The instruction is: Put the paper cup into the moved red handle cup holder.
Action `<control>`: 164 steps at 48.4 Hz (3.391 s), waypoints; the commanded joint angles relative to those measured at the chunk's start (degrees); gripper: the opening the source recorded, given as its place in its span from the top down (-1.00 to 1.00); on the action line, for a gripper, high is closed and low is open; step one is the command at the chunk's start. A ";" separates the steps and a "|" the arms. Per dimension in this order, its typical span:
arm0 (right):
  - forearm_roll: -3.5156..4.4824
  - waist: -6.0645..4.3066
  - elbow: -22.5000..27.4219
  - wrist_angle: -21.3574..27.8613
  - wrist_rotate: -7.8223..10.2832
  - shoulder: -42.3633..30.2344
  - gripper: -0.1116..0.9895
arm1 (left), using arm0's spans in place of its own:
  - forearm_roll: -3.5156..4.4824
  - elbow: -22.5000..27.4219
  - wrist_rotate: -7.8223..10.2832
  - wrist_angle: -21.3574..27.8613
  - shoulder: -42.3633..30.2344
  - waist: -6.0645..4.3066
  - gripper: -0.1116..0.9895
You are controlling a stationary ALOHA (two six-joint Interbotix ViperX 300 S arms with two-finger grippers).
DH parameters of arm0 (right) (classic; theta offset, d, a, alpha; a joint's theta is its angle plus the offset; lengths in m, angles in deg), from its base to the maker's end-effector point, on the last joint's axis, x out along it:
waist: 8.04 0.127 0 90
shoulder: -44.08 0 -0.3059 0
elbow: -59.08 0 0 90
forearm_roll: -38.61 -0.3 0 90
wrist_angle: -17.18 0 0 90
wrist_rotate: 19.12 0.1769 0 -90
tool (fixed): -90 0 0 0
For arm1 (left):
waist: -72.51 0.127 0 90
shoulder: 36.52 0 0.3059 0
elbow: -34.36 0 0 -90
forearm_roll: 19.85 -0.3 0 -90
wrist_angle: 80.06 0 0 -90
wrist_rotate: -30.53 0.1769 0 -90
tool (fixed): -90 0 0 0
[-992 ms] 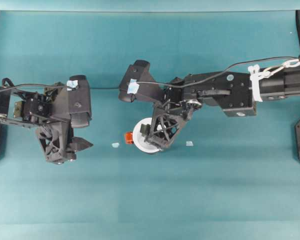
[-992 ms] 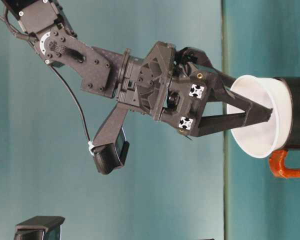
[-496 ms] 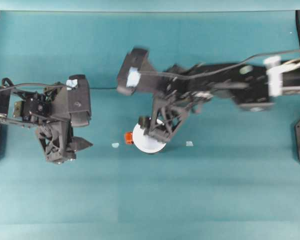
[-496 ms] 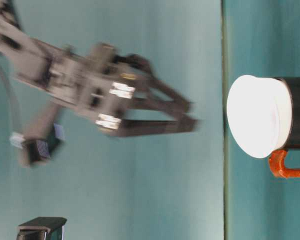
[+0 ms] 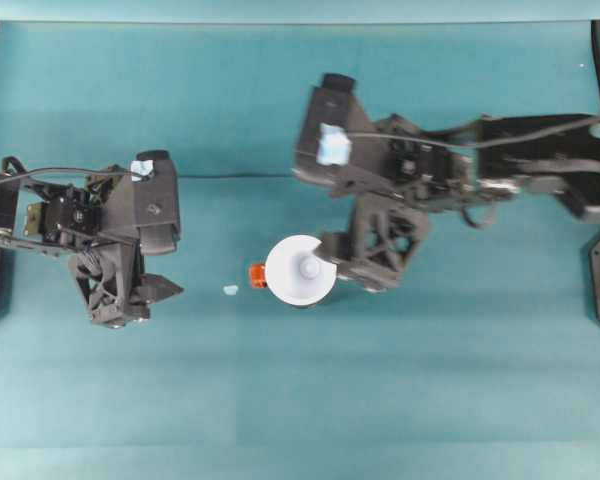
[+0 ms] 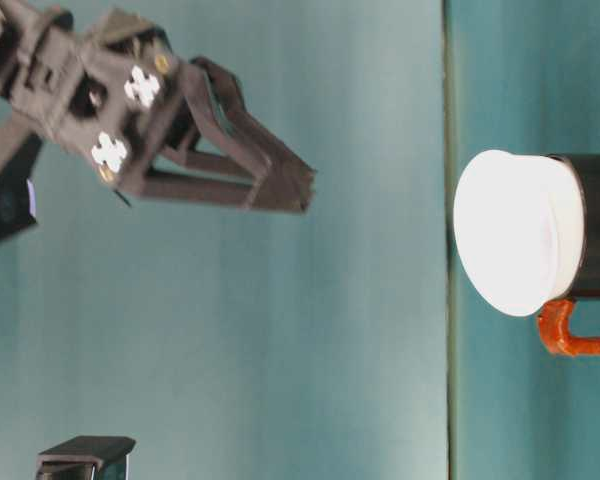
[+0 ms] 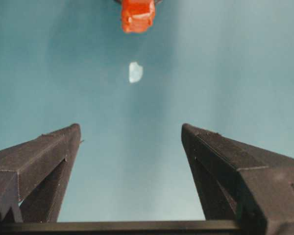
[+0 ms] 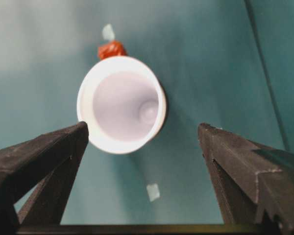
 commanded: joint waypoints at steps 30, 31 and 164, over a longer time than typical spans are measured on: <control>0.09 1.67 -16.17 -13.62 -1.93 15.03 -0.66 | -0.18 -2.99 0.00 -0.35 7.38 -0.35 -0.84; 0.09 1.67 -16.61 -13.80 -1.85 15.47 -0.66 | -0.18 -3.16 0.09 -0.35 7.47 -0.35 -0.84; 0.09 2.02 -26.37 -24.43 -2.99 21.53 -0.60 | -0.18 -3.43 2.20 -9.23 7.91 -1.23 -0.81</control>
